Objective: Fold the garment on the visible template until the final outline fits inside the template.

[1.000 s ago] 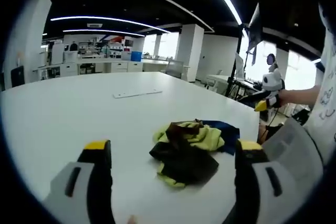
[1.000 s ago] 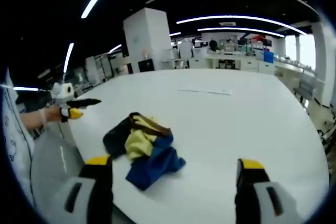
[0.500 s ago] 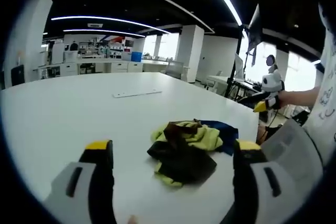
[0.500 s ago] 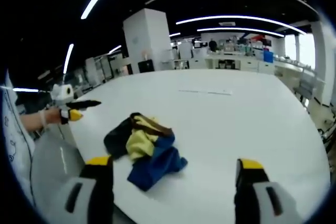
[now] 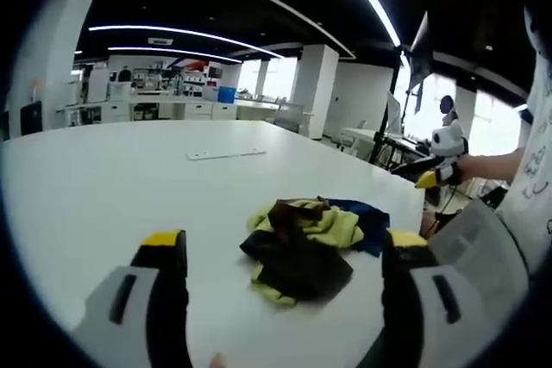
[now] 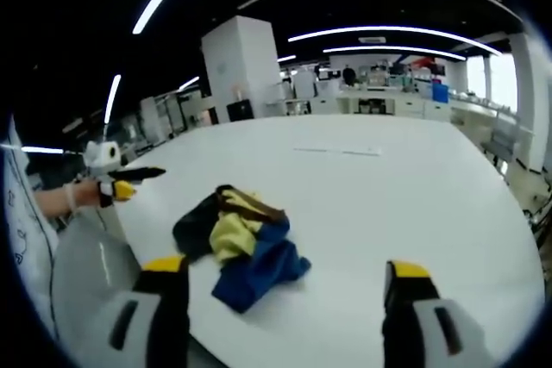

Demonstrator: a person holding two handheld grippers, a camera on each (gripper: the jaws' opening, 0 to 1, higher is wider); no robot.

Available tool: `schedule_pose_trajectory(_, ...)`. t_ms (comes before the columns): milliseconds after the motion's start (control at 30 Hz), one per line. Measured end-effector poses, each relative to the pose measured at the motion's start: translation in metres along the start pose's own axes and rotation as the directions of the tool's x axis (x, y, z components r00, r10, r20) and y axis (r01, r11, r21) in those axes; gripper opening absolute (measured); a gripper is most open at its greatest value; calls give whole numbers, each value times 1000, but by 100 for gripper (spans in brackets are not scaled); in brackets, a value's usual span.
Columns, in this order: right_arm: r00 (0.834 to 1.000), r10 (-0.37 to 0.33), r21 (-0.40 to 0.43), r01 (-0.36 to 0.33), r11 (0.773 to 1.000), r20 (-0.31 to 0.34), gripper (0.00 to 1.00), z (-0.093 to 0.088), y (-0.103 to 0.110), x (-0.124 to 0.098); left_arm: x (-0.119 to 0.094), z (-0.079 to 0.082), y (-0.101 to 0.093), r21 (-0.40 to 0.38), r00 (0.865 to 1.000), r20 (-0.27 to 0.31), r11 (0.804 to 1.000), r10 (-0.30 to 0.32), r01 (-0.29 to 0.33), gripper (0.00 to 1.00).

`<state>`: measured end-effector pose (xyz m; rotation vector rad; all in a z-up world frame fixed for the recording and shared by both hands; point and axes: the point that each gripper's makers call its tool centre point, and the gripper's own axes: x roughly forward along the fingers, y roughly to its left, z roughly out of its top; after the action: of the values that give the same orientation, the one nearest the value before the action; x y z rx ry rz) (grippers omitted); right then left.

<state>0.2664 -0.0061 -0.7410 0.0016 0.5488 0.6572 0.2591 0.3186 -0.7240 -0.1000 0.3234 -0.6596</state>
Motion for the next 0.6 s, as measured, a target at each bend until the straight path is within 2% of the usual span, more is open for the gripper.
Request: schedule_pose_trajectory(600, 1000, -4, 8, 5, 1000, -4, 95, -4, -3, -1, 3, 0, 0, 8, 1000, -10, 1000, -7, 7, 91)
